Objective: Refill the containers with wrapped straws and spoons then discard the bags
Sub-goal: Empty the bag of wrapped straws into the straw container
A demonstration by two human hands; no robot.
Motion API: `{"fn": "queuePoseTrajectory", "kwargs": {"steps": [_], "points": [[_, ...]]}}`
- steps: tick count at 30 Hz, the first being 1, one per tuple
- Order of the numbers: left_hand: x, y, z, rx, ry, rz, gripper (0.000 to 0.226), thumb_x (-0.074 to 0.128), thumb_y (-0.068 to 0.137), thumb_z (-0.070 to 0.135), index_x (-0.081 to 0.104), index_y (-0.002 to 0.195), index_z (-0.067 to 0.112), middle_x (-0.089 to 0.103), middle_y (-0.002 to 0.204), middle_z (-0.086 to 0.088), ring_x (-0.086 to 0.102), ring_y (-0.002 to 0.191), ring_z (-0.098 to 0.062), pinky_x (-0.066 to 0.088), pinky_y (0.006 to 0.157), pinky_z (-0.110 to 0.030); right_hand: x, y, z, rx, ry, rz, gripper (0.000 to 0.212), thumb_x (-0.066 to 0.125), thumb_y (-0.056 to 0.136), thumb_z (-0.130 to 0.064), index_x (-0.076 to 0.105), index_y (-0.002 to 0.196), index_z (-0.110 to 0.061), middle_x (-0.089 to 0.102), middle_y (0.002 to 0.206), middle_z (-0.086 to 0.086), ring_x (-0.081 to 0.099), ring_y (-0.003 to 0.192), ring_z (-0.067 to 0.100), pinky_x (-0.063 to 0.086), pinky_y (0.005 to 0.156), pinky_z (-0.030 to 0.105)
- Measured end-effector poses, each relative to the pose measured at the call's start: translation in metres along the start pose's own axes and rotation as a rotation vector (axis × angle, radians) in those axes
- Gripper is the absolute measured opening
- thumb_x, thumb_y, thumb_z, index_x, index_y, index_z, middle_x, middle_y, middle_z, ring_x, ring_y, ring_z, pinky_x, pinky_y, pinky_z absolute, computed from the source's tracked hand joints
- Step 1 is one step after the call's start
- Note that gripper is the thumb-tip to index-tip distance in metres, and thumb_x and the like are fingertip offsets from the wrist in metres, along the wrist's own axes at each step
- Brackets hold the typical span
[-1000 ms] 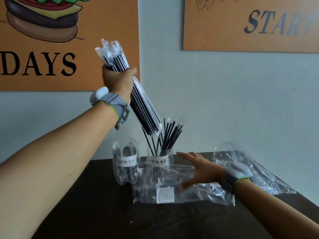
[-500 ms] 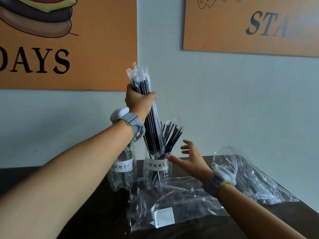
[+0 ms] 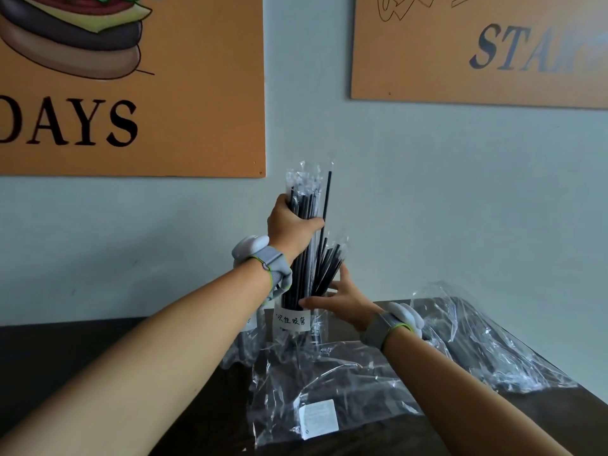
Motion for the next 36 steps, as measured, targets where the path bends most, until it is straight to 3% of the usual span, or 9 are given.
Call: {"fn": "queuePoseTrajectory", "kwargs": {"steps": [3, 7, 16, 22, 26, 29, 30, 33, 36], "points": [[-0.001, -0.006, -0.007, -0.024, -0.005, -0.016, 0.038, 0.072, 0.068, 0.011, 0.055, 0.101, 0.006, 0.059, 0.084, -0.004, 0.055, 0.075, -0.025, 0.040, 0.067, -0.026, 0.006, 0.002, 0.003, -0.069, 0.062, -0.010, 0.100, 0.082, 0.065, -0.004, 0.018, 0.139, -0.024, 0.057, 0.121, 0.006, 0.066, 0.081, 0.003, 0.055, 0.058, 0.014], [0.002, -0.020, -0.016, -0.029, 0.011, -0.061, 0.033, 0.071, 0.072, 0.013, 0.051, 0.098, 0.011, 0.057, 0.083, -0.002, 0.057, 0.080, -0.027, 0.041, 0.070, -0.026, 0.020, 0.001, 0.005, -0.147, 0.054, 0.097, 0.106, 0.088, 0.056, -0.008, 0.023, 0.138, -0.019, 0.056, 0.124, 0.001, 0.059, 0.113, 0.018, 0.052, 0.095, 0.037], [-0.004, -0.012, 0.009, -0.009, -0.071, -0.116, 0.040, 0.079, 0.067, 0.023, 0.054, 0.097, 0.014, 0.063, 0.091, -0.003, 0.061, 0.084, -0.023, 0.048, 0.074, -0.030, 0.022, 0.015, -0.032, -0.297, 0.183, 0.193, 0.093, 0.085, 0.054, 0.006, 0.035, 0.131, -0.010, 0.060, 0.116, 0.007, 0.061, 0.110, 0.025, 0.055, 0.086, 0.037], [-0.010, -0.013, 0.005, -0.077, -0.157, -0.123, 0.047, 0.080, 0.068, 0.026, 0.050, 0.100, 0.010, 0.055, 0.081, 0.005, 0.058, 0.076, -0.014, 0.045, 0.069, -0.023, 0.016, 0.016, -0.044, -0.293, 0.198, 0.175, 0.114, 0.086, 0.056, 0.000, 0.017, 0.145, -0.015, 0.054, 0.129, 0.010, 0.056, 0.121, 0.025, 0.049, 0.099, 0.043], [-0.019, -0.015, -0.009, -0.141, -0.130, -0.137, 0.076, 0.073, 0.073, 0.045, 0.038, 0.132, 0.012, 0.052, 0.116, -0.002, 0.052, 0.107, -0.017, 0.036, 0.088, -0.026, 0.011, 0.009, -0.035, -0.186, 0.144, 0.124, 0.128, 0.088, 0.058, -0.017, -0.001, 0.149, -0.028, 0.030, 0.150, 0.015, 0.037, 0.136, 0.028, 0.039, 0.107, 0.040], [-0.026, -0.014, -0.014, -0.082, -0.009, -0.186, 0.056, 0.058, 0.083, 0.053, 0.055, 0.118, 0.009, 0.037, 0.138, -0.025, 0.056, 0.103, -0.022, 0.040, 0.090, -0.030, 0.011, 0.006, -0.026, -0.121, 0.090, 0.081, 0.132, 0.089, 0.057, -0.023, -0.005, 0.149, -0.030, 0.022, 0.154, 0.016, 0.028, 0.141, 0.032, 0.035, 0.111, 0.045], [-0.027, -0.017, -0.014, -0.038, 0.028, -0.248, 0.042, 0.053, 0.087, 0.052, 0.061, 0.100, 0.013, 0.041, 0.098, 0.010, 0.057, 0.086, -0.016, 0.042, 0.081, -0.025, 0.013, 0.005, -0.024, -0.121, 0.083, 0.063, 0.132, 0.089, 0.055, -0.022, -0.003, 0.149, -0.030, 0.026, 0.152, 0.015, 0.030, 0.140, 0.032, 0.038, 0.110, 0.045], [-0.026, -0.024, -0.012, 0.032, 0.093, -0.353, 0.036, 0.043, 0.092, 0.049, 0.050, 0.068, 0.024, 0.054, 0.072, 0.008, 0.046, 0.061, -0.001, 0.037, 0.060, -0.017, 0.020, 0.008, -0.020, -0.207, 0.039, 0.090, 0.119, 0.089, 0.054, -0.013, 0.015, 0.146, -0.027, 0.051, 0.131, 0.001, 0.051, 0.124, 0.020, 0.052, 0.087, 0.024], [-0.031, -0.020, -0.006, 0.097, 0.121, -0.119, 0.032, 0.049, 0.093, 0.039, 0.058, 0.109, 0.013, 0.063, 0.111, -0.005, 0.057, 0.106, -0.019, 0.041, 0.092, -0.030, 0.023, 0.014, -0.020, -0.227, 0.007, 0.176, 0.105, 0.085, 0.056, -0.006, 0.026, 0.141, -0.021, 0.057, 0.126, 0.002, 0.055, 0.115, 0.019, 0.052, 0.090, 0.032]]}}
Point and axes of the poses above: each hand's wrist, its own y-axis towards the middle knuckle, its own x-axis out of the palm, z = x × y, the point moved 1 cm from there along y, towards the middle knuckle
